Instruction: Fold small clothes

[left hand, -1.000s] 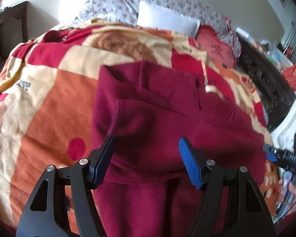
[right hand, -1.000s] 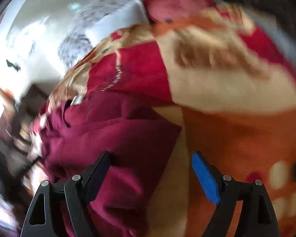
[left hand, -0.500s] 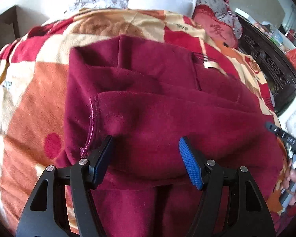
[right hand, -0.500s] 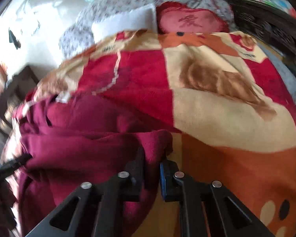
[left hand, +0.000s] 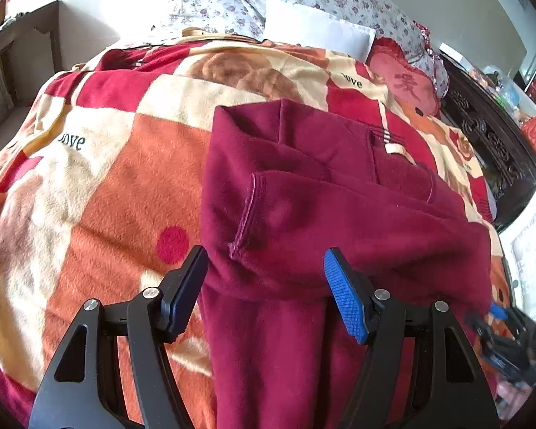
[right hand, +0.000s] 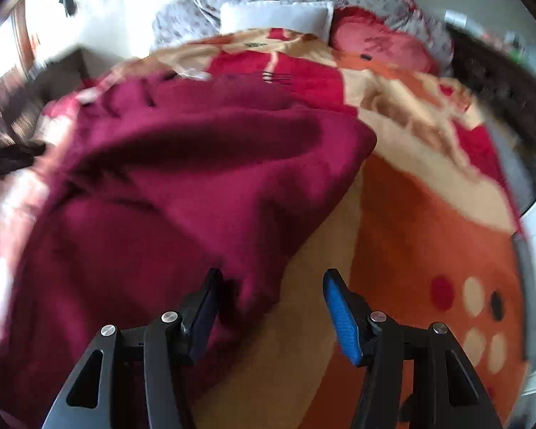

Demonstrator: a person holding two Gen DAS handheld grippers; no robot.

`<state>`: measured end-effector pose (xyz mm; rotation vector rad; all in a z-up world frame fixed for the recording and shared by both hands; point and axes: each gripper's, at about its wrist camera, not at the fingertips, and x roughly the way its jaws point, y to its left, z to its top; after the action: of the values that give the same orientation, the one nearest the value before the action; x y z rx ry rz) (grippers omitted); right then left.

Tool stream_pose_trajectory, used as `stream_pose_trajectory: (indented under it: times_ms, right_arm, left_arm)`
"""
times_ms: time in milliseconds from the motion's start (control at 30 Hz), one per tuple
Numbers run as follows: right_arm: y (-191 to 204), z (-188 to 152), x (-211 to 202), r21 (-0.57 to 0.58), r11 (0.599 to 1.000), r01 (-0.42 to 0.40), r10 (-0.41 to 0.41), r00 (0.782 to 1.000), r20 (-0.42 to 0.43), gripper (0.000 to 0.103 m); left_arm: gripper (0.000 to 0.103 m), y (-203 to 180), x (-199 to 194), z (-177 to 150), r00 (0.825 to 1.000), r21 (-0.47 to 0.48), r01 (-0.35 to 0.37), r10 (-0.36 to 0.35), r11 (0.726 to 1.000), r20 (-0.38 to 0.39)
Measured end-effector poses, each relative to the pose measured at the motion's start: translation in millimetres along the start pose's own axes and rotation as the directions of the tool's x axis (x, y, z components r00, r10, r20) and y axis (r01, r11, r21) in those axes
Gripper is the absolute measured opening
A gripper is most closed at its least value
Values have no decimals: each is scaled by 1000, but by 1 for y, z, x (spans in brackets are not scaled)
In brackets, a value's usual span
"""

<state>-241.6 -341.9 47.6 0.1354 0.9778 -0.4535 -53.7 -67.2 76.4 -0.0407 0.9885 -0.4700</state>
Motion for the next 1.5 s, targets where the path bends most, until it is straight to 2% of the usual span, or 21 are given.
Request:
stream_pose_trajectory:
  times_ms: [67,133,167,267,367,433,500,533,733,800,867,933,1000,1200,1400,1500]
  right_arm:
    - [-7,2,-5,65,998,13,-17,998,63,49]
    - [-24,3,-19,194,980,-55,29,991,134,43]
    - [-32,1,-22,240,969,-57,24,990,141,39]
    - [-54,-10,-21,341,939,-50,11,993,117,38]
    - [-69,-26,-2,434,894,-107,93,994,53,38]
    - [-71,-33,0,465,872,-150,147,988,44,38]
    - [-74,-37,-11,478,857,-193,184,981,67,40]
    - [-74,-41,-21,479,857,-188,177,982,70,44]
    - [-65,-37,-49,427,883,-198,161,980,120,47]
    - [-63,-35,-39,425,888,-177,156,984,84,48]
    - [-63,-39,-26,447,873,-196,208,978,24,48]
    - [-65,-48,-36,469,845,-256,253,965,71,48]
    - [-63,-57,-49,459,844,-279,269,959,90,48]
    - [-41,-89,-79,366,886,-284,298,954,19,48]
    - [-32,-125,-108,353,879,-322,342,940,5,49]
    - [-30,-142,-115,364,866,-342,368,930,0,51]
  left_arm:
    - [68,-1,-6,-3,1000,5,6,-6,1000,2]
    - [68,-2,-11,-5,1000,17,-4,4,1000,12]
    - [68,0,-12,-6,1000,17,-15,14,1000,14]
    - [68,7,-12,-8,1000,-9,-19,19,1000,1]
    - [68,11,-11,-14,1000,-21,-21,21,1000,-13]
    - [68,12,-14,-21,1000,-11,-11,10,1000,-21]
    - [68,13,-20,-29,1000,2,2,-2,1000,-19]
    - [68,14,-23,-33,1000,6,6,-5,1000,-21]
    - [68,22,-39,-67,998,22,21,-20,1000,-59]
    - [68,23,-44,-79,997,28,26,-24,999,-77]
    - [68,25,-50,-90,995,39,37,-33,999,-96]
    - [68,28,-58,-100,994,47,47,-42,998,-100]
    - [68,33,-64,-111,993,48,46,-40,998,-114]
    - [68,43,-80,-142,985,34,53,-47,998,-165]
    - [68,50,-96,-172,972,22,84,-77,996,-220]
    - [68,51,-99,-188,957,14,125,-117,992,-264]
